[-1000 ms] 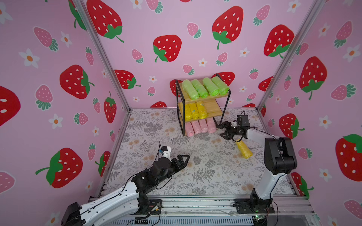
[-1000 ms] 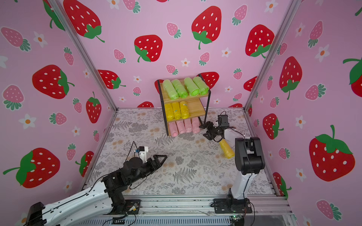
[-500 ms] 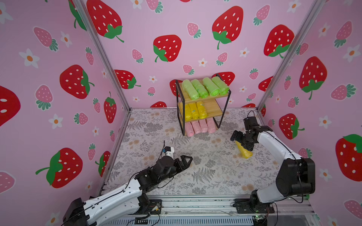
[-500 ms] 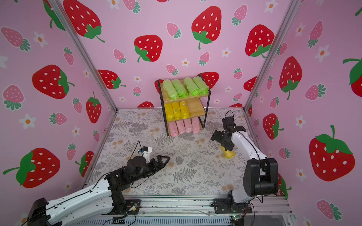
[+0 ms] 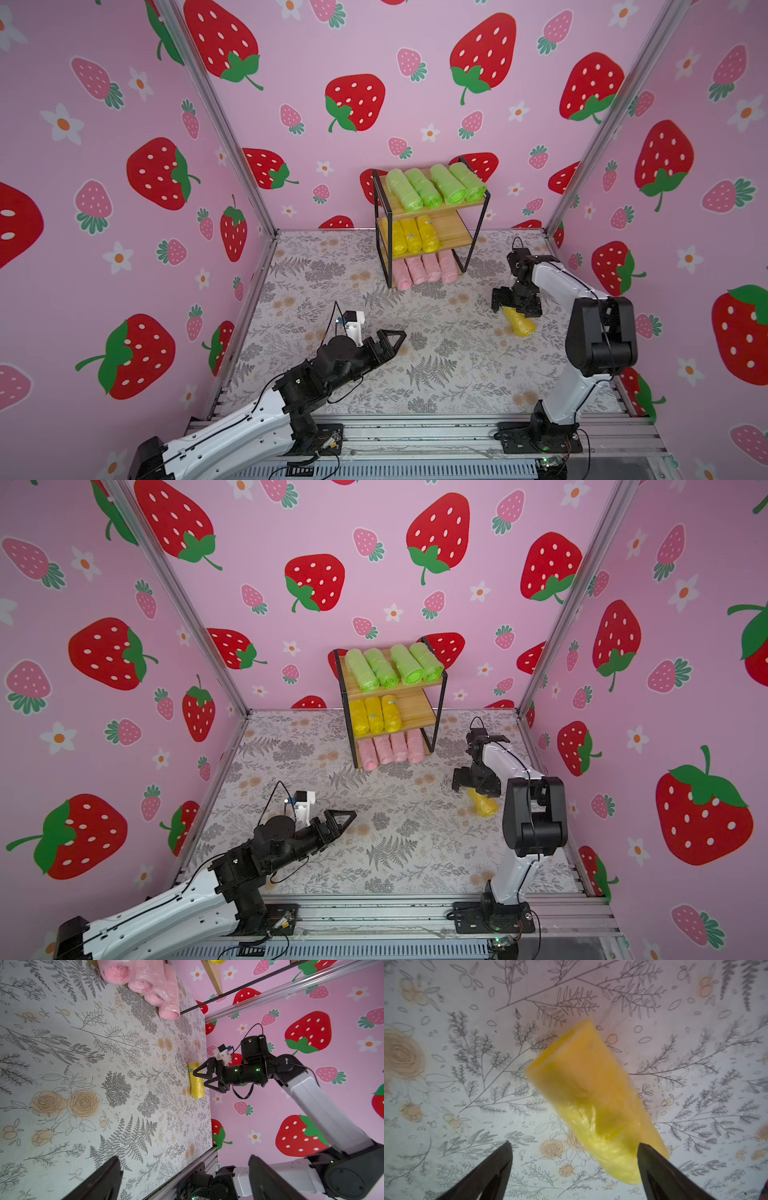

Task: Sort the rolls of trash bags by color and place them on the shelf
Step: Pick up the roll of trash bags from the center of the board.

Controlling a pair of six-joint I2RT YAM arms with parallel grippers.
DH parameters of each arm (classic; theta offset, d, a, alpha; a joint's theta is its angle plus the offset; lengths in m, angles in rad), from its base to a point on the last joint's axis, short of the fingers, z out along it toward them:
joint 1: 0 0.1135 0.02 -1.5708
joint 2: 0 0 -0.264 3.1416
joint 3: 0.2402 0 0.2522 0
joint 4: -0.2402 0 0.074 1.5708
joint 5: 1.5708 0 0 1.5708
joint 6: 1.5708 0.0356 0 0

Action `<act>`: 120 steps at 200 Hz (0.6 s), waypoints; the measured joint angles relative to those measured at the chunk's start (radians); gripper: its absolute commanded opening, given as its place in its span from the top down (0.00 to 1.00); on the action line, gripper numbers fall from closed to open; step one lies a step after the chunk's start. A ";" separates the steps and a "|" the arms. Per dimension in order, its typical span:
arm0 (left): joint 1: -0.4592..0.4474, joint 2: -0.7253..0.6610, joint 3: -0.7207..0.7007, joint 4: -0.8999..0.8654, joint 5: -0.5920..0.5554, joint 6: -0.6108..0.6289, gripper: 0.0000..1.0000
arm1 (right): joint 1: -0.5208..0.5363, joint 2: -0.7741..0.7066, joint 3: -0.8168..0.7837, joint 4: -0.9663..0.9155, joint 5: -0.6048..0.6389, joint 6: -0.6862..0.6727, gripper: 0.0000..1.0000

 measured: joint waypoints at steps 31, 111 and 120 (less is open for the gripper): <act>0.000 -0.039 -0.022 -0.015 -0.012 -0.006 0.01 | -0.018 0.015 0.001 -0.002 0.009 -0.011 0.01; 0.000 0.073 -0.027 -0.003 -0.009 -0.010 0.01 | 0.004 -0.024 -0.170 0.025 -0.101 0.031 0.07; 0.000 0.098 -0.017 -0.003 -0.003 -0.007 0.01 | 0.009 -0.033 -0.187 0.026 -0.105 0.038 0.09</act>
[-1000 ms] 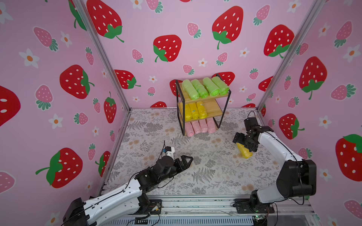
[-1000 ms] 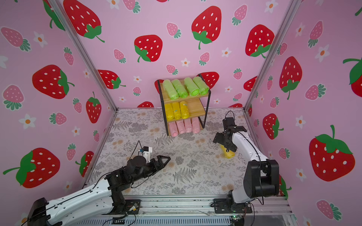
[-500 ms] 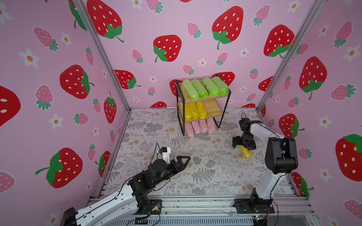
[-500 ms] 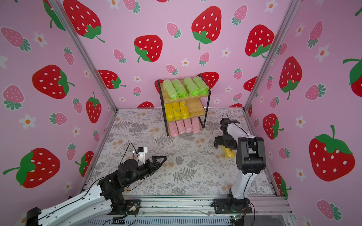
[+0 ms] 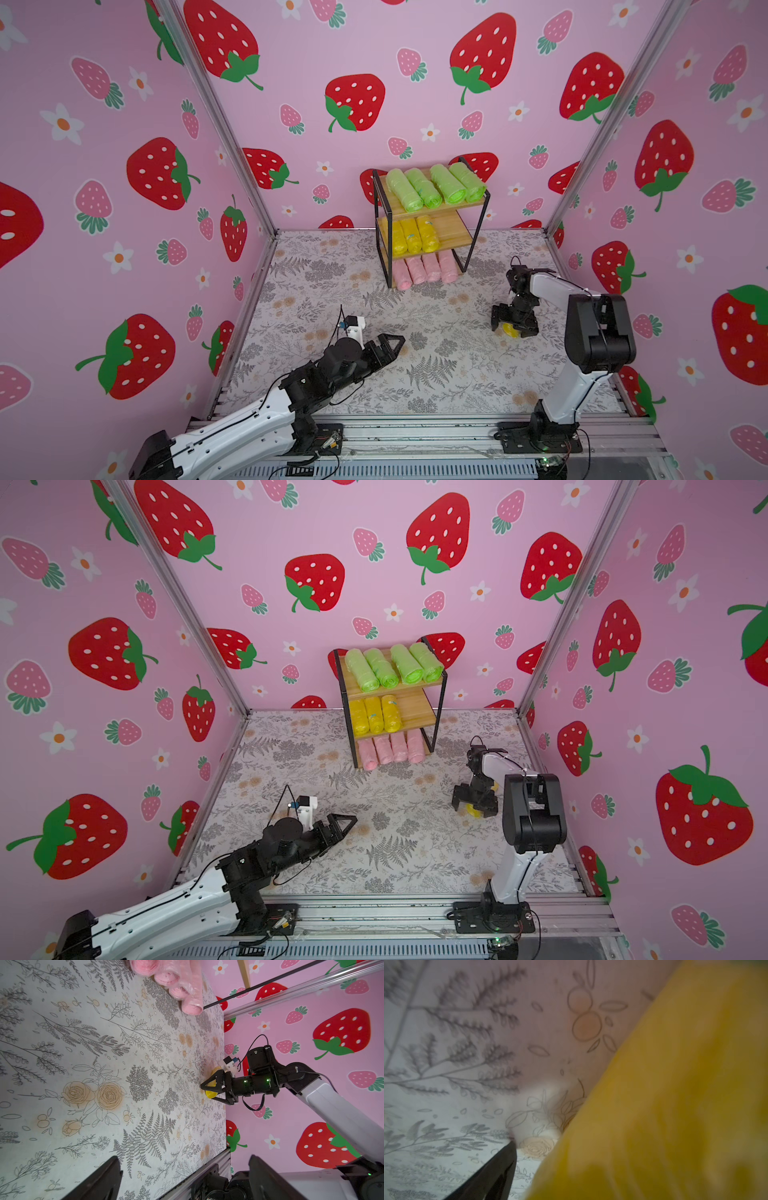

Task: Sort the rolls of trash bags by color and place them on the shelf
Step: Pick up the roll of trash bags from the center of the board.

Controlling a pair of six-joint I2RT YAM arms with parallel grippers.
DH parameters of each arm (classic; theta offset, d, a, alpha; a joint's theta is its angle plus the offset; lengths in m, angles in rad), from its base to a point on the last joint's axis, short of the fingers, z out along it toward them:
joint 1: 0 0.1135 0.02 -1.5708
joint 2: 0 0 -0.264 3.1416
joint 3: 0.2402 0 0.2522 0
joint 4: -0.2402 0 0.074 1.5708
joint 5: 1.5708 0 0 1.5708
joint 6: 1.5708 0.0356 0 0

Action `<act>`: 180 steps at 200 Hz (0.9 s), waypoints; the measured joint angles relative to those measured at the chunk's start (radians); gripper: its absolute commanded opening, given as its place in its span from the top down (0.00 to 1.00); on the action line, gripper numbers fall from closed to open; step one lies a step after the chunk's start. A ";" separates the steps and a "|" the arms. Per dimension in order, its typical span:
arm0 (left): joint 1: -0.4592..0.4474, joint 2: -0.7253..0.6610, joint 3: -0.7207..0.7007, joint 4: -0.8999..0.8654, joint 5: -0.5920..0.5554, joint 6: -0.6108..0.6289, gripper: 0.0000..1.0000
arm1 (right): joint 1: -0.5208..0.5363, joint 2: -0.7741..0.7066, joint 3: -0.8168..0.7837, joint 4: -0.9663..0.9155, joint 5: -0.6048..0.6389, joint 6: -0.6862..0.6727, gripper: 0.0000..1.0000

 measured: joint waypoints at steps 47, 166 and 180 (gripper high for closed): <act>0.000 0.086 0.048 0.028 0.042 0.004 0.01 | 0.005 -0.034 -0.032 0.018 0.002 0.018 0.09; 0.000 0.099 0.058 0.032 0.074 0.008 0.02 | -0.054 -0.124 -0.008 0.101 -0.110 0.187 0.11; 0.000 0.099 0.058 0.031 0.075 0.008 0.02 | -0.060 -0.116 -0.009 0.115 -0.111 0.202 0.12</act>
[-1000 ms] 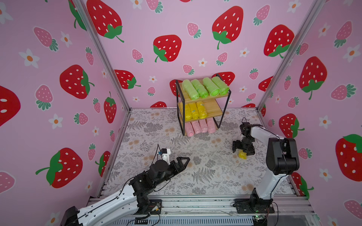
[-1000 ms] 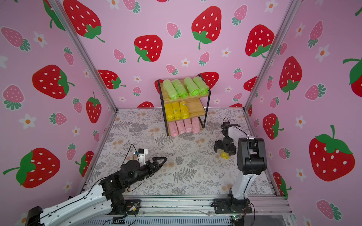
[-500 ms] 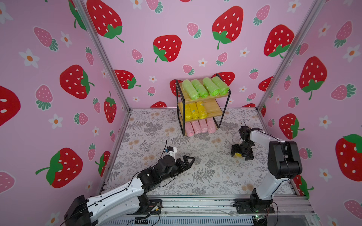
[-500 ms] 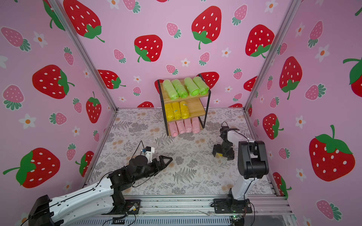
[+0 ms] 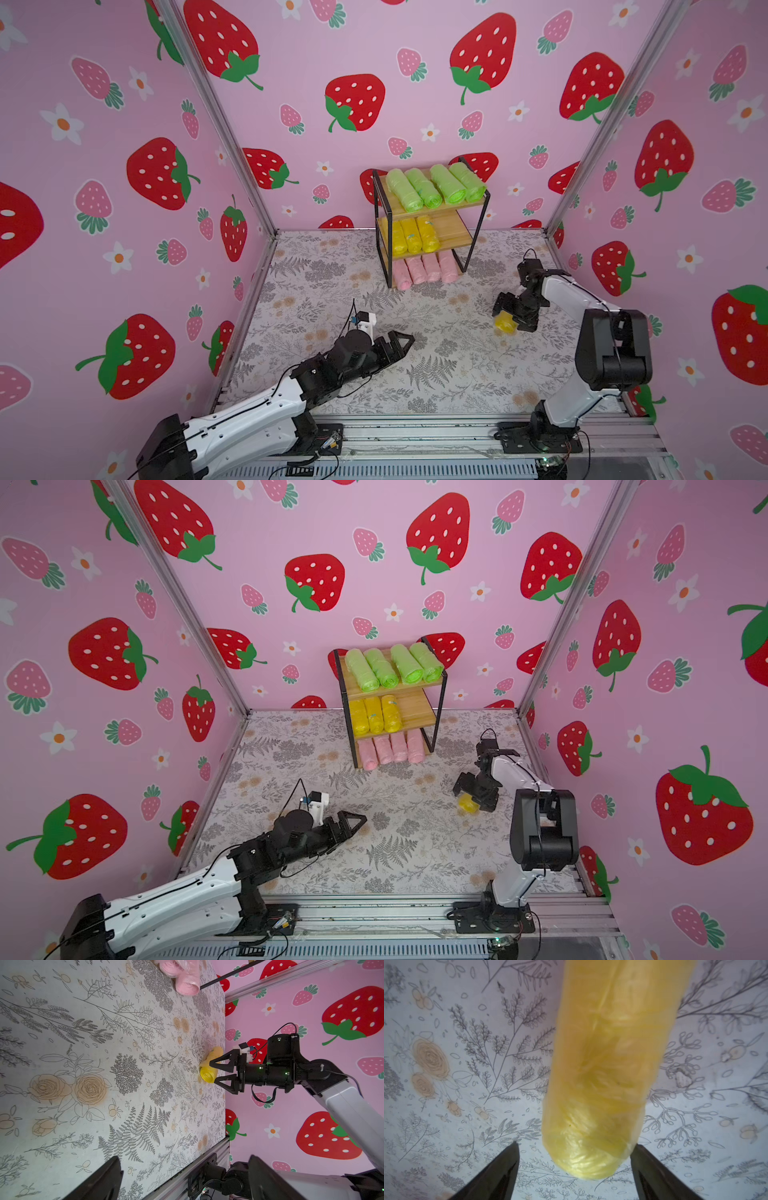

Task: Sort the rolls of trash bags by color and place them on the shelf
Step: Pick up the roll of trash bags from the center of the board.

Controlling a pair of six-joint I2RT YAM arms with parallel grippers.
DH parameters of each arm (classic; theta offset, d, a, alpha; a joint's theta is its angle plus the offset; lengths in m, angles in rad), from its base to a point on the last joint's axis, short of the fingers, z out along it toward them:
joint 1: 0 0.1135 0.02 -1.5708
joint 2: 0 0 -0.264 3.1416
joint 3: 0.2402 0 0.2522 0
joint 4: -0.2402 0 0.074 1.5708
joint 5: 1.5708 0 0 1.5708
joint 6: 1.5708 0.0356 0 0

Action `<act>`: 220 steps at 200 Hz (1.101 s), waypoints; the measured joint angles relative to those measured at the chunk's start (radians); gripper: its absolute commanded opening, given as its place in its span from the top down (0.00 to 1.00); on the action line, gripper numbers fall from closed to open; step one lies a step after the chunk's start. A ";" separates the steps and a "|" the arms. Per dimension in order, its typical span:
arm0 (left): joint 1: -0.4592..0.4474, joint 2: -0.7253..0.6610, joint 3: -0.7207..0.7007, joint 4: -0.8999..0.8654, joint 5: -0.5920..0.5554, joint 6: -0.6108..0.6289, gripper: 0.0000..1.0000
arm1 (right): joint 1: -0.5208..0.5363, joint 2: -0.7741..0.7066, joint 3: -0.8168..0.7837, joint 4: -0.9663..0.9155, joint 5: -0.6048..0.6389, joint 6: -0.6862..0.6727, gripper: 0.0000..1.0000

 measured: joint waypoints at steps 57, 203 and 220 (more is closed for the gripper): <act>0.000 0.000 0.000 -0.007 0.008 0.003 0.01 | -0.005 0.060 -0.030 0.094 -0.026 0.031 0.47; 0.024 0.123 0.159 0.043 0.212 0.130 0.00 | 0.059 -0.555 -0.176 0.010 -0.415 -0.065 1.00; 0.028 0.147 0.161 0.135 0.272 0.131 0.00 | 0.153 -0.609 -0.176 0.005 -0.504 -0.068 1.00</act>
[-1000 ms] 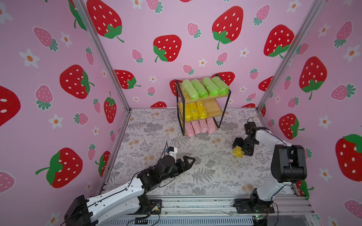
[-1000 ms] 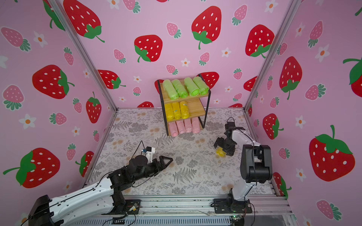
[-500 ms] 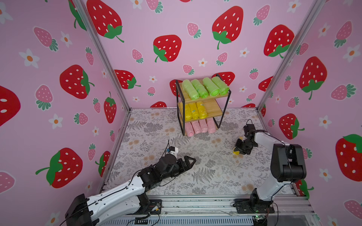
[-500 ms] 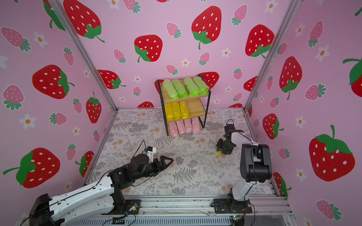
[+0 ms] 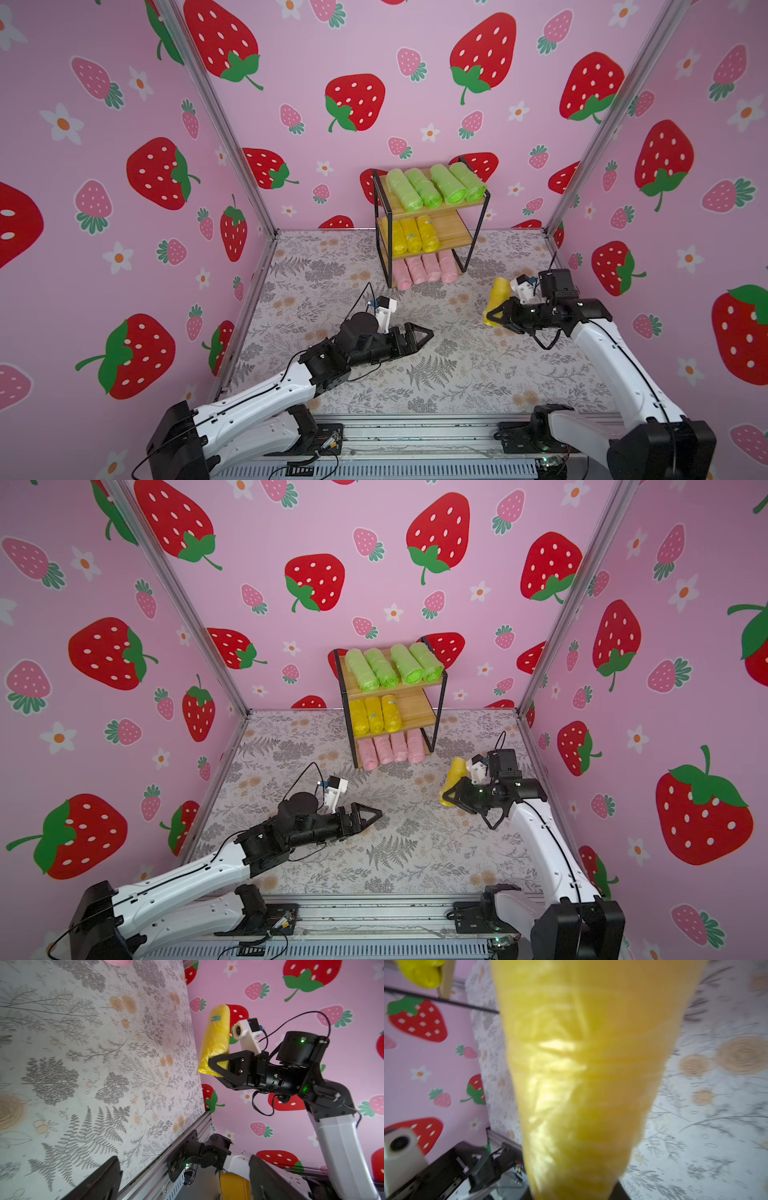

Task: Sort the rolls of trash bags by color and place them on the shelf
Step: Pick up the roll of trash bags from the center of the board.

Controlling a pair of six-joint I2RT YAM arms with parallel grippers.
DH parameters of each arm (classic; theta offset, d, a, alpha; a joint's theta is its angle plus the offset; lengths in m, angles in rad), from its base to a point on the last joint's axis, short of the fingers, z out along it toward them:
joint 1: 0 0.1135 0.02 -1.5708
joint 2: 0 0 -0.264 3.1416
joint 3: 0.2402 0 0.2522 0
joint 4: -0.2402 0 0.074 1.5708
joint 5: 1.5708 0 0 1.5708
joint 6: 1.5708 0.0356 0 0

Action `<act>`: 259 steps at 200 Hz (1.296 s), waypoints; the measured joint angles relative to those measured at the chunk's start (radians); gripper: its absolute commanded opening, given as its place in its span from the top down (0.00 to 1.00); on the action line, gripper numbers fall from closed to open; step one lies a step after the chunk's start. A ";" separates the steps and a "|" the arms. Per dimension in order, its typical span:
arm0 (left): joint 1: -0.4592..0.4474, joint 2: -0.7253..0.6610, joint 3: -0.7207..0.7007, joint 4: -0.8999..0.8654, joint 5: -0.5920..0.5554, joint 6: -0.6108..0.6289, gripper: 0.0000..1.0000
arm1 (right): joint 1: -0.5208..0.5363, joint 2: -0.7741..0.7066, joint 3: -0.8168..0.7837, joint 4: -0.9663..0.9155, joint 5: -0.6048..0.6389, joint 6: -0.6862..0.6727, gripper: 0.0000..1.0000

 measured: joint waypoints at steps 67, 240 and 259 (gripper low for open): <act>0.001 0.033 0.036 0.208 0.121 -0.007 0.00 | 0.434 -0.104 0.004 0.111 -0.118 0.139 1.00; 0.009 -0.030 0.018 0.224 0.126 -0.054 1.00 | 0.706 -0.054 0.107 0.193 -0.045 0.220 1.00; 0.009 -0.028 0.018 0.224 0.126 -0.058 1.00 | 0.710 -0.056 0.107 0.187 -0.031 0.229 0.50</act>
